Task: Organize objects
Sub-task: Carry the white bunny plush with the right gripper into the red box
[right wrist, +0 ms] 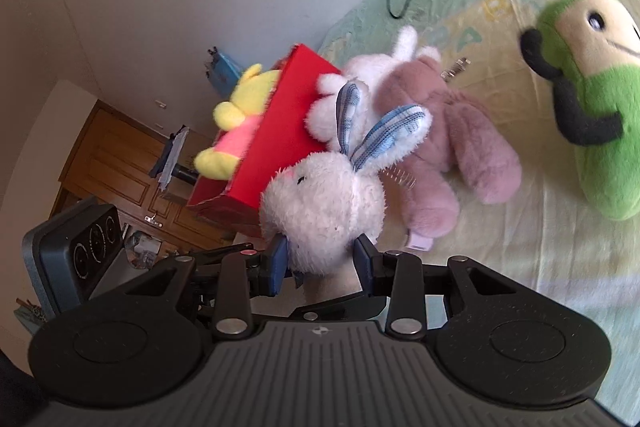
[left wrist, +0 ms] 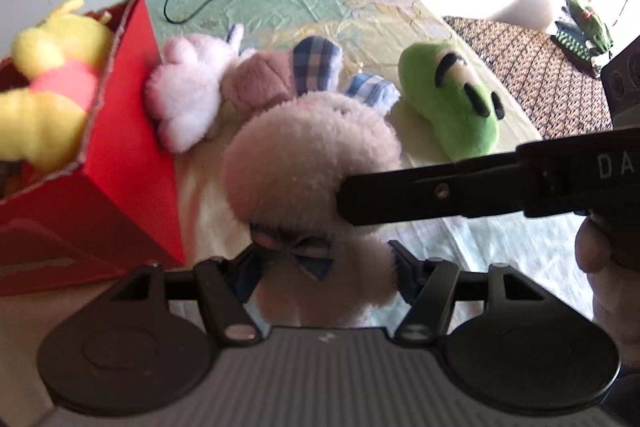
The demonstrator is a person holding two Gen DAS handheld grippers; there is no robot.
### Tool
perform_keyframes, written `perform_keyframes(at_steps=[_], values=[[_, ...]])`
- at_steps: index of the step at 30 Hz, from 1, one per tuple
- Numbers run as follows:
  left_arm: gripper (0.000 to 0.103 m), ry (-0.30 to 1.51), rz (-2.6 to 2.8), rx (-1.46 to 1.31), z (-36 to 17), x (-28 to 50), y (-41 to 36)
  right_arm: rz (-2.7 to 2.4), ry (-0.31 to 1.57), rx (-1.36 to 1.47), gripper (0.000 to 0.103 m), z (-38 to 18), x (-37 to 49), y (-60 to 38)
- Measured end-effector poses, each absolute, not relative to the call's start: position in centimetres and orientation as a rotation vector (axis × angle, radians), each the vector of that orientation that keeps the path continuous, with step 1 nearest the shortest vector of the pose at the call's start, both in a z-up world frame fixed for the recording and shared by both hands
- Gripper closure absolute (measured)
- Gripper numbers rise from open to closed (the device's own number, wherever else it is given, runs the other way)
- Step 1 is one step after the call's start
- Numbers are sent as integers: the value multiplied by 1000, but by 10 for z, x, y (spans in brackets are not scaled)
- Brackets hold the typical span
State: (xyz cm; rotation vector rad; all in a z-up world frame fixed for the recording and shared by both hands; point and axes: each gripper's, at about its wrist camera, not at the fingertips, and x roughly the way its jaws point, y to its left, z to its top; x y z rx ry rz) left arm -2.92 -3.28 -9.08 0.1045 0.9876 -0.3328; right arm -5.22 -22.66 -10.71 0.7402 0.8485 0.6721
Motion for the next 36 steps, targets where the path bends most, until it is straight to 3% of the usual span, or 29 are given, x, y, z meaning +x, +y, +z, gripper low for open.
perform_keyframes(at_steps=[11, 21, 29, 36], values=[[36, 851, -360, 36, -42, -47, 0, 737, 720, 655, 65, -49, -65, -205], [36, 711, -416, -87, 2, -40, 86, 724, 549, 606, 65, -3, -54, -143], [36, 656, -347, -122, 10, -30, 182, 737, 550, 606, 65, 8, -13, -53], [37, 665, -267, -146, 1, -12, 256, 727, 656, 709, 64, -12, 29, 14]])
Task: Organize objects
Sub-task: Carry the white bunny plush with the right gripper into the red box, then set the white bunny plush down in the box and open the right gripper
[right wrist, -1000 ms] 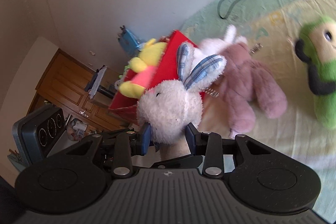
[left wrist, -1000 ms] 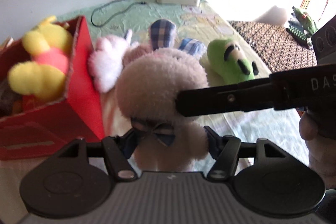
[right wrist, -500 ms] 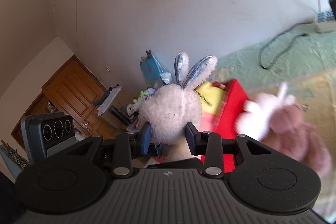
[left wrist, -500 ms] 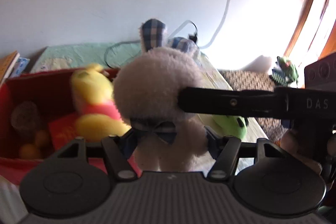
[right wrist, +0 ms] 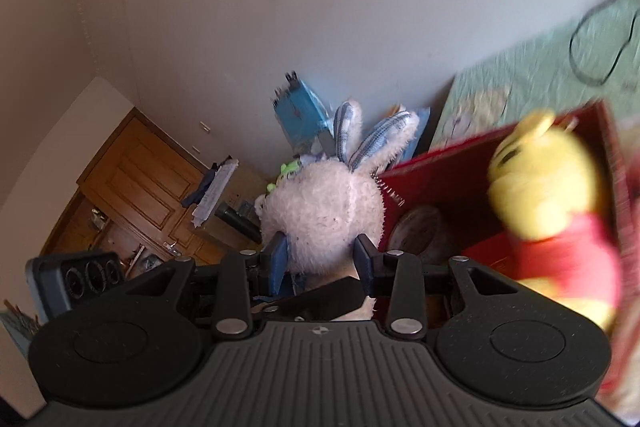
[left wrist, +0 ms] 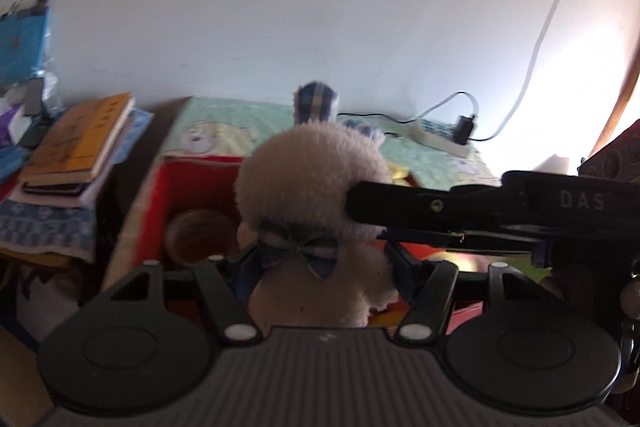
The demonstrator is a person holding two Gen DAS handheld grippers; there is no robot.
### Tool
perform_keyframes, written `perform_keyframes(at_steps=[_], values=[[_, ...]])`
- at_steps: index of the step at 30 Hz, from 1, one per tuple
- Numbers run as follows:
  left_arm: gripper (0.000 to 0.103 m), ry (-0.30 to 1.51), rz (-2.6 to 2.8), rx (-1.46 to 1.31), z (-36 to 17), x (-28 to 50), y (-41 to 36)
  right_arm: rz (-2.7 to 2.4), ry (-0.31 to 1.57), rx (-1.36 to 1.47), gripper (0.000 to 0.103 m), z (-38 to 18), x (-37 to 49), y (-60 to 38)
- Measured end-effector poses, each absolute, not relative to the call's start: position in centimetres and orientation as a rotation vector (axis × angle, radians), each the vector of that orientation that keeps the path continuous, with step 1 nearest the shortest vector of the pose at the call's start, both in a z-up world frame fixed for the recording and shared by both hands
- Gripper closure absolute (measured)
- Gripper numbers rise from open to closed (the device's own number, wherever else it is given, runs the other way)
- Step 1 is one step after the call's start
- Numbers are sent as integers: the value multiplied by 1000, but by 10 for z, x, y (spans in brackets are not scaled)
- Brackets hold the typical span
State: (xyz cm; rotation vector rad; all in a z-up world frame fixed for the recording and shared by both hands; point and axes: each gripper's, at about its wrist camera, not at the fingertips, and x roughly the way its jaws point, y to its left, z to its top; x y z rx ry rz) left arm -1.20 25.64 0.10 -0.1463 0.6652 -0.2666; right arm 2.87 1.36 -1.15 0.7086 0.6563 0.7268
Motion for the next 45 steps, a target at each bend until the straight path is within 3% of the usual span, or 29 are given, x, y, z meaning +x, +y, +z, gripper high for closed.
perform_keyframes(at_steps=[17, 23, 31, 45], values=[[37, 755, -205, -154, -41, 13, 313, 573, 852, 808, 65, -60, 77, 76], [31, 748, -181, -99, -42, 11, 305, 514, 917, 831, 63, -73, 84, 76], [27, 758, -140, -19, -44, 6, 294, 513, 884, 797, 57, -70, 75, 71], [20, 840, -71, 0, -45, 21, 278, 569, 793, 589, 66, -52, 43, 72]])
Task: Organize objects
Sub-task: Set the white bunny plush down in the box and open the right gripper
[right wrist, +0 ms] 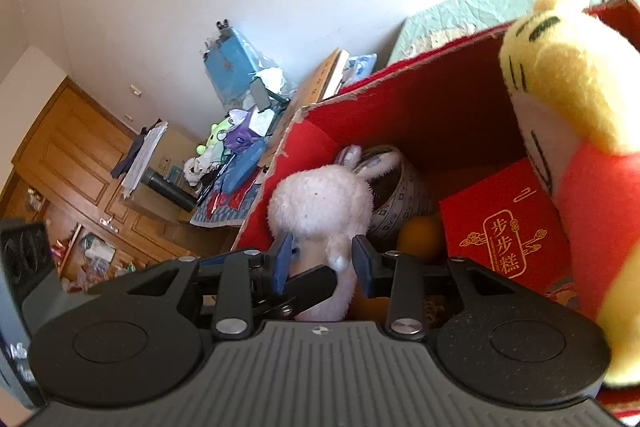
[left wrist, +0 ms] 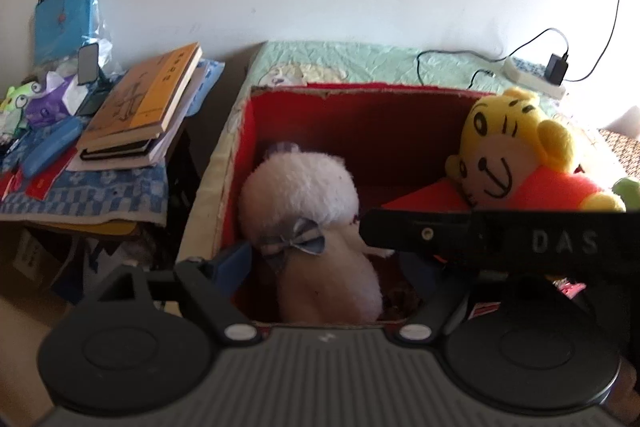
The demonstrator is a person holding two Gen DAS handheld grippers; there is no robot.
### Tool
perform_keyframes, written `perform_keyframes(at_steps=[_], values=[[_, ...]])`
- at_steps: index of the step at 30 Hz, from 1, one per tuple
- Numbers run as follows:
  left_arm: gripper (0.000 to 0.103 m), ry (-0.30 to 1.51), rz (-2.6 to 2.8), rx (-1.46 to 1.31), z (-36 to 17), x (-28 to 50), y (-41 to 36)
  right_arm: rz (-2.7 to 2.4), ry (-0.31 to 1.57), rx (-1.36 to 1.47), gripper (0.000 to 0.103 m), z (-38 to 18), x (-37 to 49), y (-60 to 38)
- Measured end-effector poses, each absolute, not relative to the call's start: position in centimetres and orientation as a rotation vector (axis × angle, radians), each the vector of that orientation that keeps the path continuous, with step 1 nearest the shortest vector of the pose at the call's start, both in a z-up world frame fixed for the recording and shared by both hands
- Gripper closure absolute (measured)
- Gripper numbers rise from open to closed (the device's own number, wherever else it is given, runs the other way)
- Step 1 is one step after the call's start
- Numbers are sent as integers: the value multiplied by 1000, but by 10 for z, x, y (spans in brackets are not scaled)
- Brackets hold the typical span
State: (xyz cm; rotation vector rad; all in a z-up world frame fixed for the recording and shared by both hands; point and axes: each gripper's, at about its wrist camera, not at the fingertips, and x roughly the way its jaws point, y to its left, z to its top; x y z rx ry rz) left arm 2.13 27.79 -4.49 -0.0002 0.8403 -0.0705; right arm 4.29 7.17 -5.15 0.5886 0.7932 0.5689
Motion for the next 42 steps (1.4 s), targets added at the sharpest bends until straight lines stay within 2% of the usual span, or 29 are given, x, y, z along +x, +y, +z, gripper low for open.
perform_keyframes(at_steps=[9, 18, 42], values=[[11, 876, 54, 10, -38, 14, 252, 582, 729, 464, 66, -36, 30, 66], [9, 877, 123, 56, -39, 9, 227, 596, 719, 446, 68, -37, 25, 55], [8, 868, 85, 77, -42, 6, 224, 511, 728, 504, 68, -46, 12, 39]])
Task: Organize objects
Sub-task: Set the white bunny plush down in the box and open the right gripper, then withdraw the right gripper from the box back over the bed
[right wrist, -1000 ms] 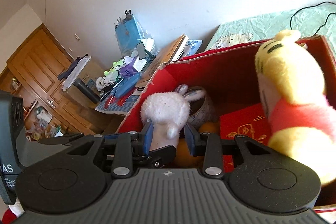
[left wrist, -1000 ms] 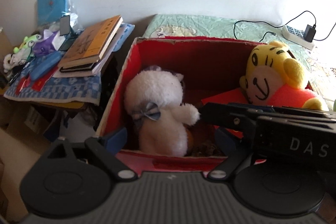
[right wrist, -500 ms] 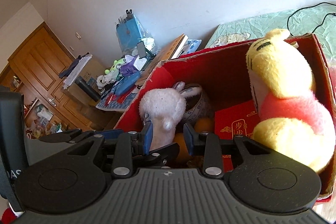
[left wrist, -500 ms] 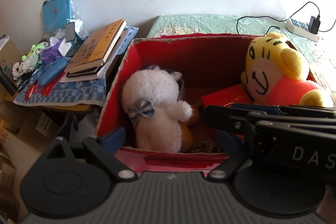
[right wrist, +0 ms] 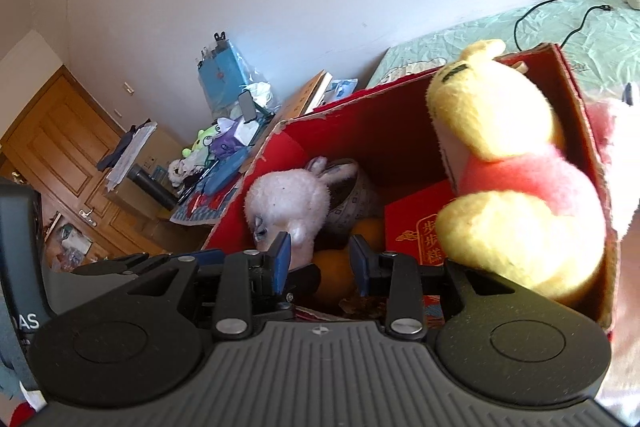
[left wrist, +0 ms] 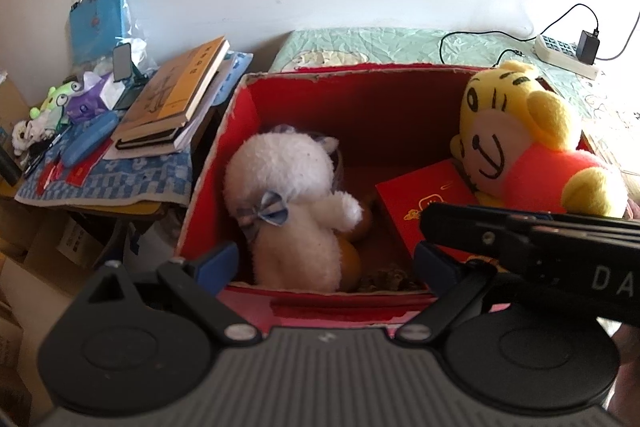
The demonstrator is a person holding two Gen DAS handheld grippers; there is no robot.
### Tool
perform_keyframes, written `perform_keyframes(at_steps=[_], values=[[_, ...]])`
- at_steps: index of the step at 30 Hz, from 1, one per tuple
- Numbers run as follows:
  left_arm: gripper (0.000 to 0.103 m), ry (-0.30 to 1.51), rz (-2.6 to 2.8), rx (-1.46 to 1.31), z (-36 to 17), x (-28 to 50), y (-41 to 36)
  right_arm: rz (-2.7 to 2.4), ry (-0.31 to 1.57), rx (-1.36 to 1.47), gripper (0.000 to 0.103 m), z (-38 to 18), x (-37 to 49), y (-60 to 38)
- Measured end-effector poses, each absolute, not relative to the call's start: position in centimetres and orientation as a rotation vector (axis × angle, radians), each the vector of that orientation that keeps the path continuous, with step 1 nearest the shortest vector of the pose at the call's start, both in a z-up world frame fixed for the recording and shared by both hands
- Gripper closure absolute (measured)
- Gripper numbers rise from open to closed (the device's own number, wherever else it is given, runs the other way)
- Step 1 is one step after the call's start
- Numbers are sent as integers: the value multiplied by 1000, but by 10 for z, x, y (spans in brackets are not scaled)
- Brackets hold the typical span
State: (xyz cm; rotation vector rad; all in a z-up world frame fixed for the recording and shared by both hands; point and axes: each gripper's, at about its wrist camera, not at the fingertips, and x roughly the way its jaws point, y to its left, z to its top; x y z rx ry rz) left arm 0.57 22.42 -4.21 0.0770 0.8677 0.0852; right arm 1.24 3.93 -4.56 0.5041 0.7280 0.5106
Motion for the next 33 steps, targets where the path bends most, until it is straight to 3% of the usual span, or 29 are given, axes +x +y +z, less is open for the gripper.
perform_keyframes(at_steps=[11, 13, 21, 33], values=[[7, 834, 31, 53, -46, 1, 230, 474, 705, 502, 67, -45, 1, 30], [1, 830, 47, 58, -48, 2, 231, 463, 702, 508, 66, -46, 0, 28], [1, 832, 11, 43, -43, 1, 232, 467, 675, 523, 66, -46, -5, 17], [1, 702, -85, 75, 9, -24, 174, 481, 485, 441, 65, -15, -49, -34]])
